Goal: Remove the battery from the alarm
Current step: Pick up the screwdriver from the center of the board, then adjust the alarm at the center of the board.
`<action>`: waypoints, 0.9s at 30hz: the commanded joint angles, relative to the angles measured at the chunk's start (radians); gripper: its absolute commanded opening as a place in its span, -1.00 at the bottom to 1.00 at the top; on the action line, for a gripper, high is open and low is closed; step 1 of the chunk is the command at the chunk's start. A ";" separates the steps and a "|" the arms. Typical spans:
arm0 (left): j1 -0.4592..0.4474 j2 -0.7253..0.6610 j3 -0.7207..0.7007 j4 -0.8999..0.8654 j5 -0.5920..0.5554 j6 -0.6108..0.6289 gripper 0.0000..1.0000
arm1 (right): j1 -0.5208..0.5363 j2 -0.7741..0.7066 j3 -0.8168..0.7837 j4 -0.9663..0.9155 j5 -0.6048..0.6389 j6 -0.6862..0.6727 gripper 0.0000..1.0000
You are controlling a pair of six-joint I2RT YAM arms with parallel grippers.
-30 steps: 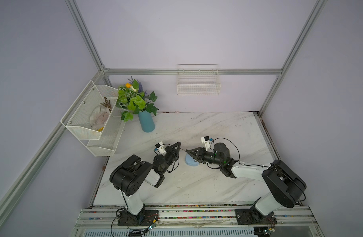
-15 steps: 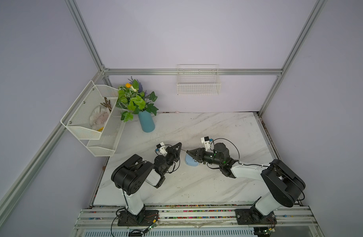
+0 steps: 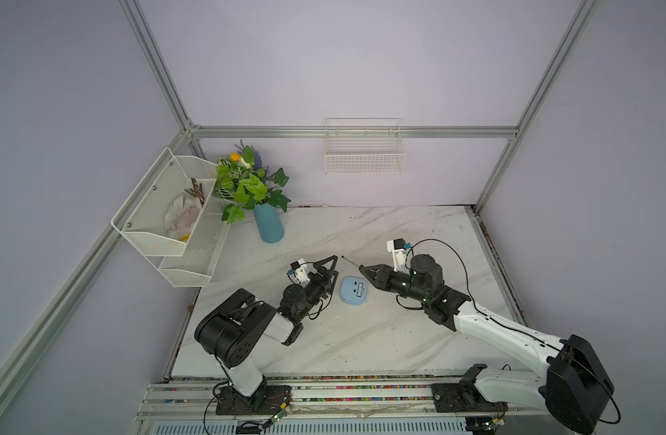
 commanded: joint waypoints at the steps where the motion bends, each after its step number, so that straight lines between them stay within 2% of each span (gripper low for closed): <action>1: 0.013 -0.082 -0.013 -0.159 0.032 0.078 1.00 | -0.027 -0.051 0.107 -0.308 0.226 -0.200 -1.00; 4: 0.015 -0.185 0.018 -0.395 0.077 0.152 1.00 | -0.039 -0.026 0.170 -0.426 0.289 -0.288 -1.00; 6: 0.013 -0.248 0.055 -0.586 0.110 0.212 0.83 | -0.044 0.010 0.200 -0.472 0.298 -0.331 -1.00; 8: 0.011 -0.334 0.086 -0.759 0.135 0.271 0.51 | -0.050 0.053 0.221 -0.494 0.276 -0.368 -1.00; 11: 0.008 -0.395 0.100 -0.908 0.148 0.316 -0.01 | -0.054 0.130 0.259 -0.533 0.242 -0.409 -1.00; 14: 0.008 -0.410 0.093 -0.965 0.165 0.329 -0.57 | -0.056 0.207 0.305 -0.589 0.225 -0.430 -1.00; 17: 0.005 -0.366 0.079 -0.924 0.196 0.308 -1.00 | -0.056 0.275 0.348 -0.637 0.204 -0.464 -1.00; 27: -0.054 -0.082 0.098 -0.646 0.251 0.218 -1.00 | -0.055 0.371 0.365 -0.644 0.170 -0.496 -1.00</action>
